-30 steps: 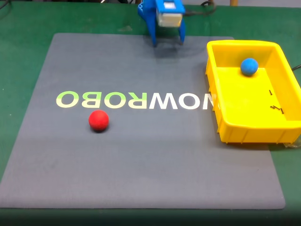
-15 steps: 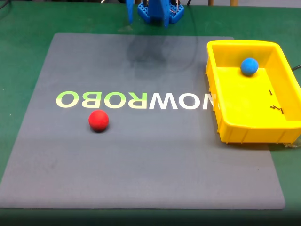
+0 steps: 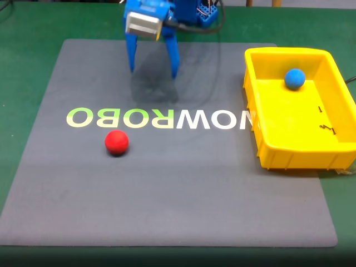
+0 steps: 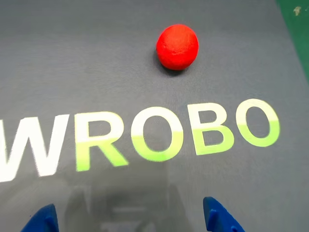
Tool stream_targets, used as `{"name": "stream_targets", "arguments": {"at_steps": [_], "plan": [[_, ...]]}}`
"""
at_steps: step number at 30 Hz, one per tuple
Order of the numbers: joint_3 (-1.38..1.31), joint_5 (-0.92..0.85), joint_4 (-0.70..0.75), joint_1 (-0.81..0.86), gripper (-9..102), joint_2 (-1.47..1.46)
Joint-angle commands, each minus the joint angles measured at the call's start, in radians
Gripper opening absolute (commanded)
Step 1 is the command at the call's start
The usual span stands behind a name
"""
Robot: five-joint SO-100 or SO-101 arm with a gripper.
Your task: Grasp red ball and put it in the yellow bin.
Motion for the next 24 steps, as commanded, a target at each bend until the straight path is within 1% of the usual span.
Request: {"name": "stream_targets", "arguments": {"at_steps": [1, 16, 24], "plan": [[-0.153, 0.021, -0.049, 0.025, 34, -0.109], [-0.574, 0.011, -0.048, 0.089, 34, -0.535], [-0.779, 0.034, -0.040, 0.087, 34, -0.713]]}}
